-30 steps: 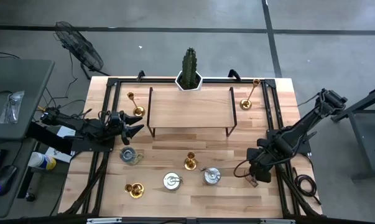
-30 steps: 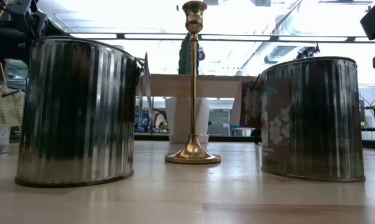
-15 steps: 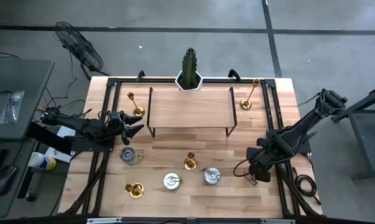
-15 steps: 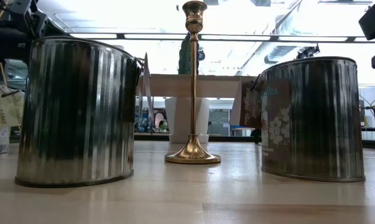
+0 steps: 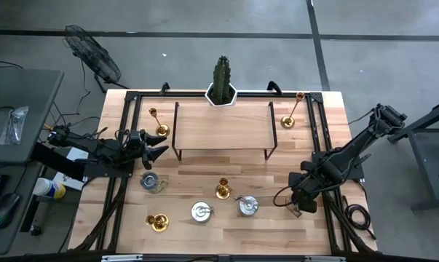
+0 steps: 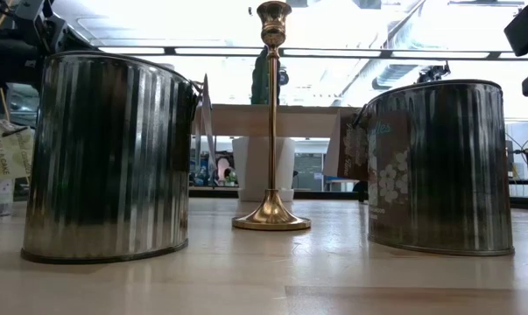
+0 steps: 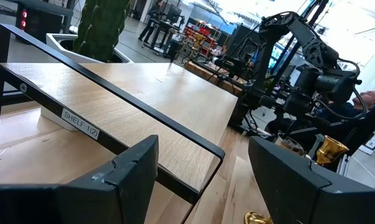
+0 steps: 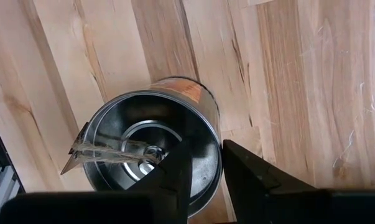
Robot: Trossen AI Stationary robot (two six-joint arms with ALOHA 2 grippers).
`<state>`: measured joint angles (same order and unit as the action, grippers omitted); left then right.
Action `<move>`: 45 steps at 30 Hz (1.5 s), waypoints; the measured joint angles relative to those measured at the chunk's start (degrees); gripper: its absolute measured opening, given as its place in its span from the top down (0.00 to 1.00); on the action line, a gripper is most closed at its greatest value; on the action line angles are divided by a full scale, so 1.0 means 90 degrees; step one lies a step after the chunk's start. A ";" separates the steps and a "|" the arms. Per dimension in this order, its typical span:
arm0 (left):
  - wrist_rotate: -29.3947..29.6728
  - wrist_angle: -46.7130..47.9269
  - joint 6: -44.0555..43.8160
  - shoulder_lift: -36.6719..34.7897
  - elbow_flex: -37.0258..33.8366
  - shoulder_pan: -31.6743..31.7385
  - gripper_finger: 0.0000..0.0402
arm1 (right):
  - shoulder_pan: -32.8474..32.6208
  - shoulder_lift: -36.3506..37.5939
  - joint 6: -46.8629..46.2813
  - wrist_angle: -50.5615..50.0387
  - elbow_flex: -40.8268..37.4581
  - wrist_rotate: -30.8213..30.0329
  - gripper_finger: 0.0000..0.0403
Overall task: Pick & Place candle stick holders
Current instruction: Put the silver scented candle can on the shelf
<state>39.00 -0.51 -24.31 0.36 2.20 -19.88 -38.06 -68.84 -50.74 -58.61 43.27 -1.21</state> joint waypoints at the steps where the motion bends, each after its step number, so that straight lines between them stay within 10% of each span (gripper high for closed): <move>1: 0.0000 0.0002 0.0002 0.0000 0.0000 0.0000 0.39 | 0.0000 0.0000 0.0000 0.0000 0.0000 0.0000 0.80; 45: 0.0000 0.0002 0.0000 0.0000 0.0000 0.0002 0.39 | 0.0534 0.0140 -0.1030 0.0022 0.0092 0.0665 0.99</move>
<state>39.01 -0.49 -24.32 0.36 2.20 -19.86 -33.26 -67.58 -60.01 -58.41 44.09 4.78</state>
